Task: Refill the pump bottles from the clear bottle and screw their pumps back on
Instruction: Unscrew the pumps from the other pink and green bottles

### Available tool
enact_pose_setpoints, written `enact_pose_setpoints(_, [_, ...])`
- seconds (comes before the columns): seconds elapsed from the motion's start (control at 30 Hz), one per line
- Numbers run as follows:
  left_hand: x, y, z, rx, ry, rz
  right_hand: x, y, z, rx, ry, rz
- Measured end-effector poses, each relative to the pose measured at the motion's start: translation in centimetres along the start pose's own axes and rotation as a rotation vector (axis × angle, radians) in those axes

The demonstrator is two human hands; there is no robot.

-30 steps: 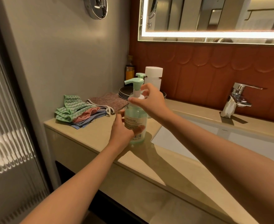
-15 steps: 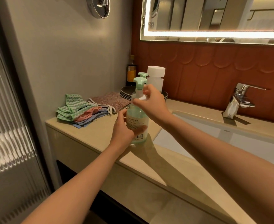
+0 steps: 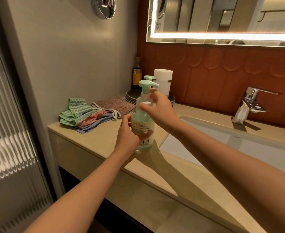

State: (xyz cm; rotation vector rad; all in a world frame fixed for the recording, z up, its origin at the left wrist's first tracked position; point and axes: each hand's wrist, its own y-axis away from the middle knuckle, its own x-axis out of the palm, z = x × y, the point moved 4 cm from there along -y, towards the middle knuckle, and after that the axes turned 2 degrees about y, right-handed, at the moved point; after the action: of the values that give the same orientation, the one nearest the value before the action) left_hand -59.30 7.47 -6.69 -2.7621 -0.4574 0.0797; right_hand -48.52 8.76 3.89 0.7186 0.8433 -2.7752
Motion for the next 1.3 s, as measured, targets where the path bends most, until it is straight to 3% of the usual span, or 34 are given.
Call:
enact_pose_setpoints(0.1, [0.01, 0.01, -0.07, 0.014, -0.023, 0.003, 0.18, -0.04, 0.03, -0.023, 0.024, 0.053])
enact_pose_setpoints(0.33, [-0.07, 0.05, -0.16, 0.000, -0.054, -0.008, -0.24, -0.51, -0.22, -0.030, 0.189, -0.074])
enact_pose_setpoints(0.53, [0.02, 0.21, -0.38, 0.019, -0.042, 0.011, 0.24, -0.25, 0.08, -0.021, 0.057, 0.120])
enact_pose_setpoints(0.7, [-0.07, 0.27, -0.39, 0.003, -0.061, -0.008, -0.06, -0.59, 0.12, -0.021, 0.216, -0.015])
enact_pose_setpoints(0.97, [0.12, 0.25, -0.40, 0.002, -0.017, 0.003, 0.40, -0.16, -0.27, -0.035, 0.057, 0.102])
enact_pose_setpoints(1.13, [0.00, 0.20, -0.30, -0.015, -0.056, -0.007, 0.27, -0.73, -0.20, -0.036, 0.254, -0.036])
enact_pose_setpoints(1.3, [0.04, 0.15, -0.24, -0.003, -0.054, -0.001, 0.52, -0.40, 0.01, -0.091, 0.231, -0.059])
